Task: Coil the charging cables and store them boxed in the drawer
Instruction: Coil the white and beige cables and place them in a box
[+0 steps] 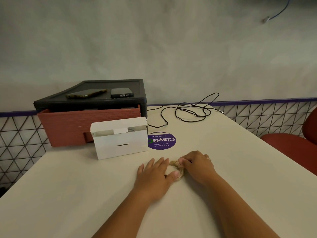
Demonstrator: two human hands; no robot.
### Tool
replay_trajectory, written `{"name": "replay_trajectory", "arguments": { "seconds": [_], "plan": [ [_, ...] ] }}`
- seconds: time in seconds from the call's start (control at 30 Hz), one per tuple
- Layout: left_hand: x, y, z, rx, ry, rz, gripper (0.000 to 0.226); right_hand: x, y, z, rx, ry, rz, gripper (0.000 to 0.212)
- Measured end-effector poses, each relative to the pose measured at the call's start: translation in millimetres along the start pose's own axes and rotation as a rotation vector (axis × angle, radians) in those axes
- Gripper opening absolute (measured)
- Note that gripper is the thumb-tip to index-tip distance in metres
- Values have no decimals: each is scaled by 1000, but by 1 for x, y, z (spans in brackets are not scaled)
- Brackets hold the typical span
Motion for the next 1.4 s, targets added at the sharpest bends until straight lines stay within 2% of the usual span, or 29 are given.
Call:
{"name": "replay_trajectory", "arguments": {
  "seconds": [0.17, 0.27, 0.37, 0.47, 0.53, 0.67, 0.77, 0.87, 0.93, 1.0, 1.1, 1.2, 1.3, 1.4],
  "plan": [
    [1, -1, -2, 2, 17, 28, 59, -2, -3, -7, 140, -81, -307, 42],
    [4, -1, -4, 11, 28, 36, 59, -4, -7, -8, 192, -86, -382, 45],
    [5, -1, -4, 4, 24, 53, 60, 0, -10, -8, 150, 3, -336, 42],
    [6, -1, -6, -34, 22, 38, 61, 17, -17, -10, 93, 165, -161, 31],
    [9, 0, -7, -93, 29, -3, 62, 27, -22, -9, 64, 183, -135, 27],
    [23, 11, -7, -271, 17, -158, 67, 41, -32, -4, 26, 176, -134, 31],
    [48, 19, -7, -394, 70, -405, 67, 45, -39, 1, 5, 192, -31, 28],
    [90, 37, -15, -769, 280, -583, 44, 45, -37, 6, -63, 149, 159, 17],
    [116, 47, -27, -996, 469, -613, 39, 46, -36, 11, -97, 113, 254, 11],
    [139, 52, -34, -1074, 611, -651, 46, 49, -39, 17, -98, 99, 310, 10],
    [164, 50, -28, -1036, 635, -802, 60, 56, -48, 24, -60, 79, 364, 15],
    [172, 47, -11, -892, 509, -1059, 72, 63, -56, 32, -19, 73, 438, 19],
    [170, 45, 2, -727, 337, -1159, 69, 69, -60, 37, 37, 69, 516, 13],
    [168, 45, 6, -666, 294, -1188, 56, 69, -62, 38, 84, 44, 587, 15]
  ]
}}
Point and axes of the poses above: each hand's wrist, its own z-axis towards the middle knuckle, its own y-axis out of the back of the hand, x = y × z, the point moved 5 cm from there along z, towards the middle knuckle, and after that the axes turned 9 degrees about z, right-handed, at the moved point
